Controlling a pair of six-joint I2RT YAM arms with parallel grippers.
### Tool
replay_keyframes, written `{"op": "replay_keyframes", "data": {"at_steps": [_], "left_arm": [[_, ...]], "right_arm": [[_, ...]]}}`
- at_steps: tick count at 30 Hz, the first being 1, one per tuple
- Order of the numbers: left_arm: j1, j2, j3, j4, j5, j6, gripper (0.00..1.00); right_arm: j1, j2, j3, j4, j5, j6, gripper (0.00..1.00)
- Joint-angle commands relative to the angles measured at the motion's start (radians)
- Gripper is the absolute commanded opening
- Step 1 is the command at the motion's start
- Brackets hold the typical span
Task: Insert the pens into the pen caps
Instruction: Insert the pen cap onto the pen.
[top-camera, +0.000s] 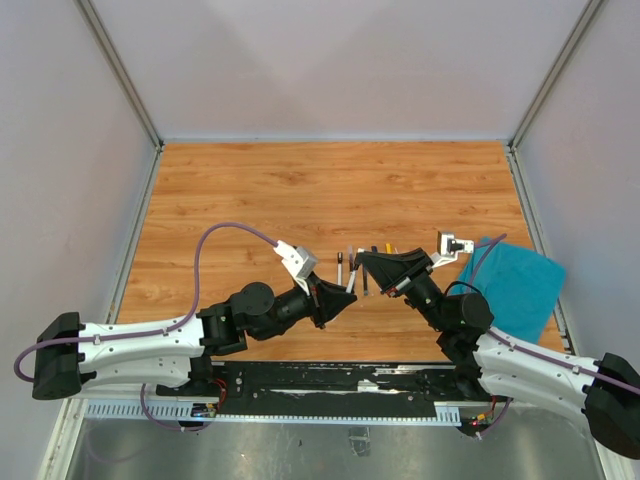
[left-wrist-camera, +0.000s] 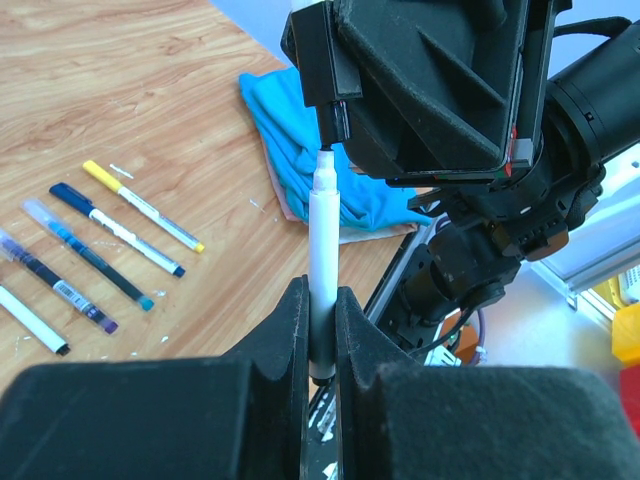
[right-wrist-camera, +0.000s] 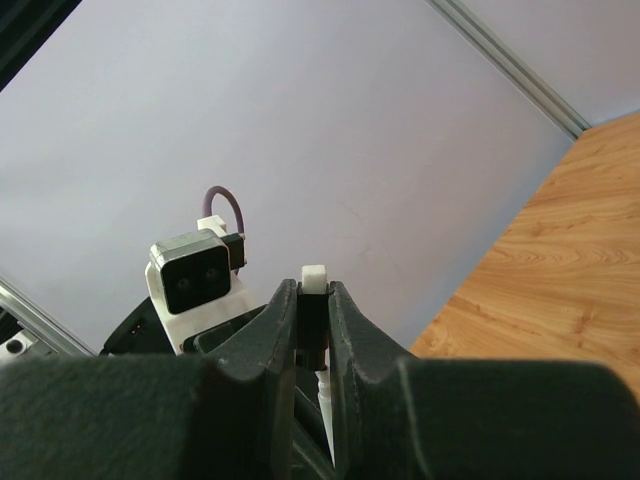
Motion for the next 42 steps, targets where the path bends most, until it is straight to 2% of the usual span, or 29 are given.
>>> {"op": "replay_keyframes", "data": {"at_steps": [1,10,24,42], "left_arm": [[-0.009,-0.019,-0.009,0.031,-0.027,0.005,0.0],[-0.009,-0.012,-0.009,0.033,-0.022,0.004,0.01],[-0.009,-0.01,-0.01,0.038,-0.025,0.003,0.01],[-0.009,-0.023,0.034,0.082,-0.059,-0.01,0.01]], "right_arm": [[-0.008,-0.018,-0.013,0.026,-0.024,-0.039,0.01],[-0.006,-0.014,0.003,-0.033,-0.026,-0.121,0.01],[-0.006,0.02,-0.002,-0.01,-0.025,-0.137,0.02],[-0.005,0.097,-0.059,0.124,-0.095,-0.146,0.05]]}}
